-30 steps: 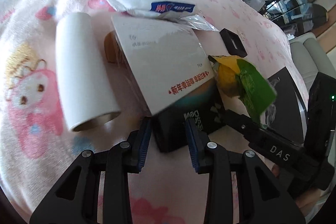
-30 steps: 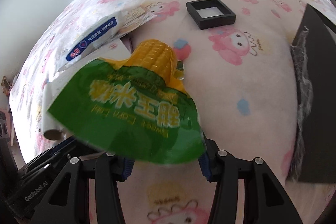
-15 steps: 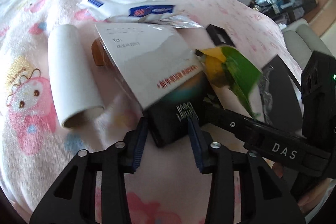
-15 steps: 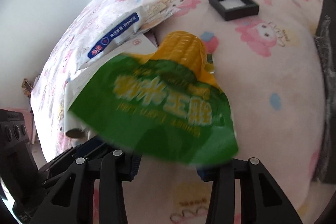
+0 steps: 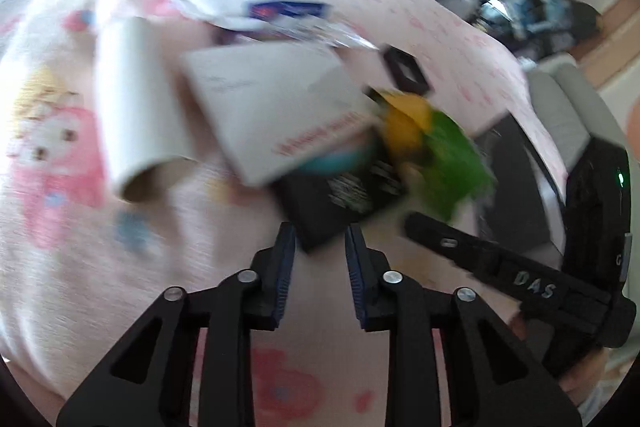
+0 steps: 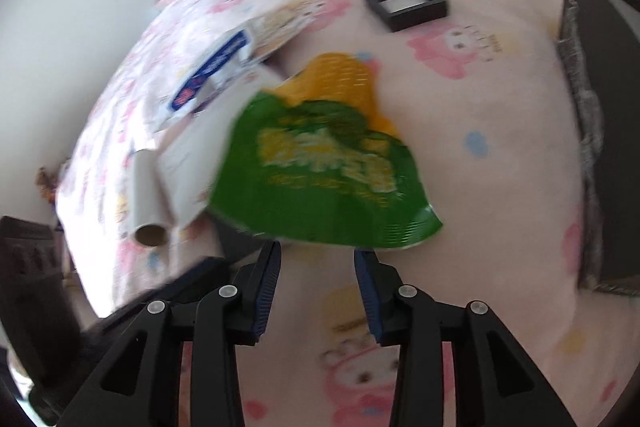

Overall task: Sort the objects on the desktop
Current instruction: 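Grasp the green corn snack bag with the right gripper and lift it, then open the right gripper to drop the corn bag beside the black box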

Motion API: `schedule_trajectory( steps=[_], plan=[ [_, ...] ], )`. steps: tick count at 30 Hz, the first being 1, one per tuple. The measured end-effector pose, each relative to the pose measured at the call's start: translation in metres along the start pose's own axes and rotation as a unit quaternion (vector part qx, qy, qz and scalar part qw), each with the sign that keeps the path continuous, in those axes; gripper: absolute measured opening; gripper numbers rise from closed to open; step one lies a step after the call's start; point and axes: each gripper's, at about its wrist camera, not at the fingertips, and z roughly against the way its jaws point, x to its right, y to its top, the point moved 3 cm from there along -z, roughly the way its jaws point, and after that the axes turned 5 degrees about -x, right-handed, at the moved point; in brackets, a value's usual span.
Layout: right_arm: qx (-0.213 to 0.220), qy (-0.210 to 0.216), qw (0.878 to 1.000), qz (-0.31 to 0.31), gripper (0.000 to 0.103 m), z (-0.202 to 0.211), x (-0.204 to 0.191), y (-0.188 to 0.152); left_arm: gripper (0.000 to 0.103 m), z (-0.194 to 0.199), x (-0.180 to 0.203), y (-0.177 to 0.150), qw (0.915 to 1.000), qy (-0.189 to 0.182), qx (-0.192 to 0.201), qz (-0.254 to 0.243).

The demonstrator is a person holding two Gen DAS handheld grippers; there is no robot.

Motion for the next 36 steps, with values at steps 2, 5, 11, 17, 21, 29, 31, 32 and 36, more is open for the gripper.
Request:
schedule_trajectory(
  steps=[2,5,11,17,21,29,31,32,36],
  plan=[
    [0.004,-0.004,1.000,-0.008,0.035,0.001,0.005,0.007,0.025,-0.004,-0.012,0.005,0.9990,-0.026,-0.010,0.037],
    [0.004,-0.004,1.000,-0.017,0.039,-0.006,0.010,0.021,0.029,-0.019,-0.019,0.014,0.9971,-0.042,-0.024,0.059],
    [0.003,0.011,1.000,-0.013,0.046,-0.024,0.005,0.041,0.041,-0.033,-0.010,0.019,0.9984,-0.029,-0.022,0.042],
    [-0.002,0.041,0.999,0.008,0.050,-0.034,-0.007,0.044,0.047,-0.040,-0.010,0.021,0.9981,-0.040,-0.020,0.043],
    [0.011,0.038,0.999,0.028,0.049,-0.024,-0.020,0.041,0.050,-0.033,-0.001,0.020,0.9992,-0.033,-0.006,0.019],
    [0.014,0.035,0.999,0.031,0.043,0.003,-0.026,0.037,0.052,-0.017,0.011,0.011,0.9995,-0.029,0.011,-0.006],
    [0.017,0.030,0.999,0.034,0.042,0.011,-0.029,0.036,0.052,-0.012,0.013,0.008,0.9992,-0.037,0.013,-0.008],
    [0.019,0.029,0.999,0.037,0.042,0.019,-0.031,0.033,0.052,-0.009,0.013,0.007,0.9990,-0.042,0.015,-0.008],
    [0.023,0.028,0.998,0.043,0.041,0.047,-0.034,0.012,0.051,0.003,0.018,-0.005,0.9989,-0.043,0.018,-0.012]
  ],
)
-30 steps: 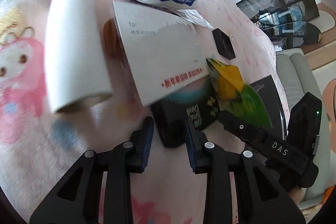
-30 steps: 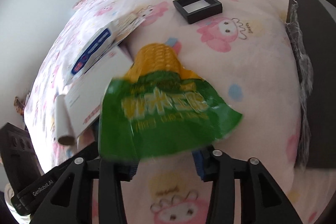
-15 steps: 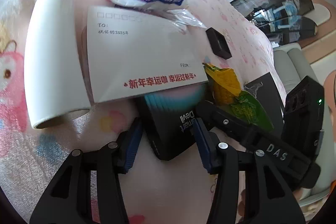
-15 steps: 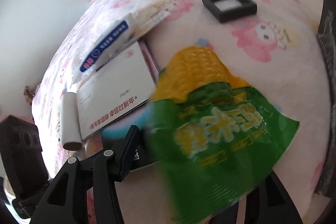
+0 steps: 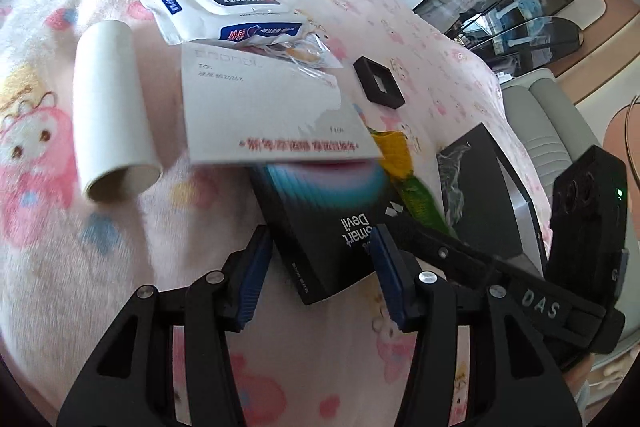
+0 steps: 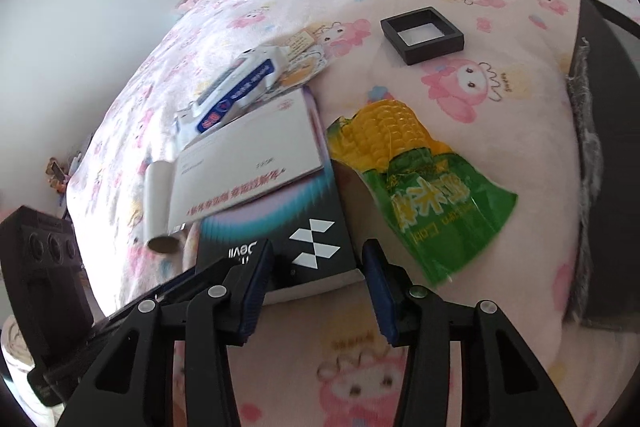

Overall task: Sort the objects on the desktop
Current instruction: 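Open the right gripper to drop the corn bag beside the black box, then close the right gripper on the black Smart Devil box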

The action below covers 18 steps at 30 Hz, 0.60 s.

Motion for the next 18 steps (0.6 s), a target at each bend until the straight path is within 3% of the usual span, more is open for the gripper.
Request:
schedule_trajectory(
  steps=[6,8,10,13,18],
  plan=[
    [0.007,-0.013,1.000,-0.018,0.038,0.026,0.004,-0.032,0.049,0.003,0.015,-0.029,0.9999,0.003,-0.013,-0.004],
    [0.007,-0.013,1.000,-0.027,0.038,0.028,0.008,-0.039,0.043,0.002,0.022,-0.041,0.9996,-0.014,-0.024,-0.007],
    [0.003,0.016,0.999,-0.041,0.034,0.033,0.009,-0.046,0.028,-0.001,0.033,-0.055,0.9981,-0.040,-0.045,-0.016],
    [0.011,0.012,0.999,-0.047,0.033,0.039,0.012,-0.055,0.028,-0.003,0.048,-0.066,0.9973,-0.015,-0.044,-0.057],
    [0.009,-0.003,0.997,-0.078,0.033,0.038,0.027,-0.065,0.028,0.003,0.027,-0.052,0.9993,-0.014,-0.032,-0.010]
  ],
)
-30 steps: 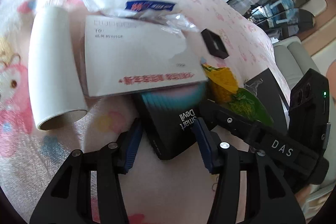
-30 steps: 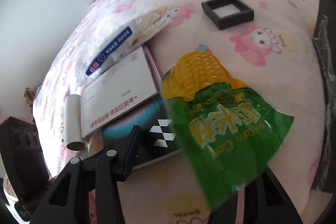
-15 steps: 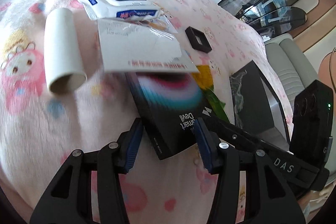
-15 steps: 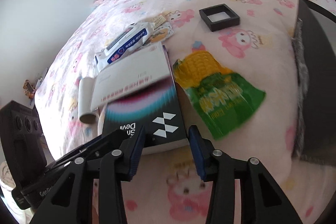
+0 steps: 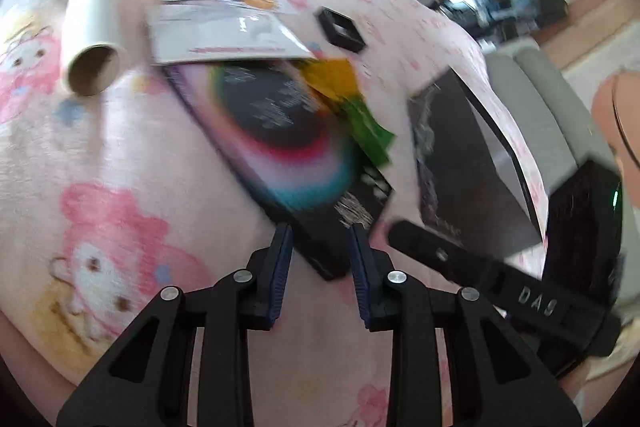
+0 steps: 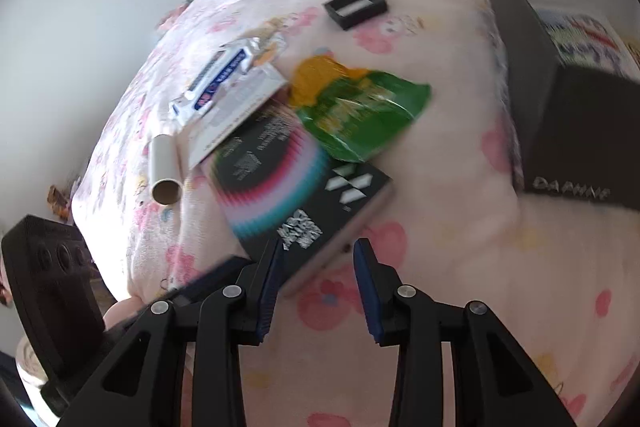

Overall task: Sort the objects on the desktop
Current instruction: 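Close the right gripper on the black Smart Devil box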

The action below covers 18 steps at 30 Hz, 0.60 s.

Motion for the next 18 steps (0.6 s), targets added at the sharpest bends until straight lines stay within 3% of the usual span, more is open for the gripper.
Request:
schedule_trajectory(
  steps=[5,8,9,10,13,18],
  plan=[
    [-0.013,0.005,0.999,-0.033,0.036,-0.010,0.011,0.003,0.031,-0.006,-0.032,0.033,0.9977,0.024,-0.017,0.061],
    [-0.030,0.022,0.998,-0.043,0.037,-0.022,0.007,0.005,0.038,-0.018,-0.041,0.051,0.9962,0.011,-0.025,0.083],
    [-0.033,0.025,0.998,-0.043,0.037,-0.026,0.006,0.005,0.045,-0.022,-0.044,0.056,0.9957,0.008,-0.027,0.088],
    [-0.037,0.026,0.998,-0.043,0.039,-0.031,0.005,0.005,0.052,-0.026,-0.045,0.057,0.9956,0.006,-0.028,0.089],
    [-0.042,0.036,0.997,-0.049,0.049,-0.044,0.003,0.007,0.053,-0.039,-0.047,0.058,0.9964,0.004,-0.027,0.080],
    [-0.034,0.041,0.997,-0.054,0.050,-0.054,0.001,0.009,0.051,-0.038,-0.042,0.055,0.9980,0.008,-0.005,0.062]
  ],
)
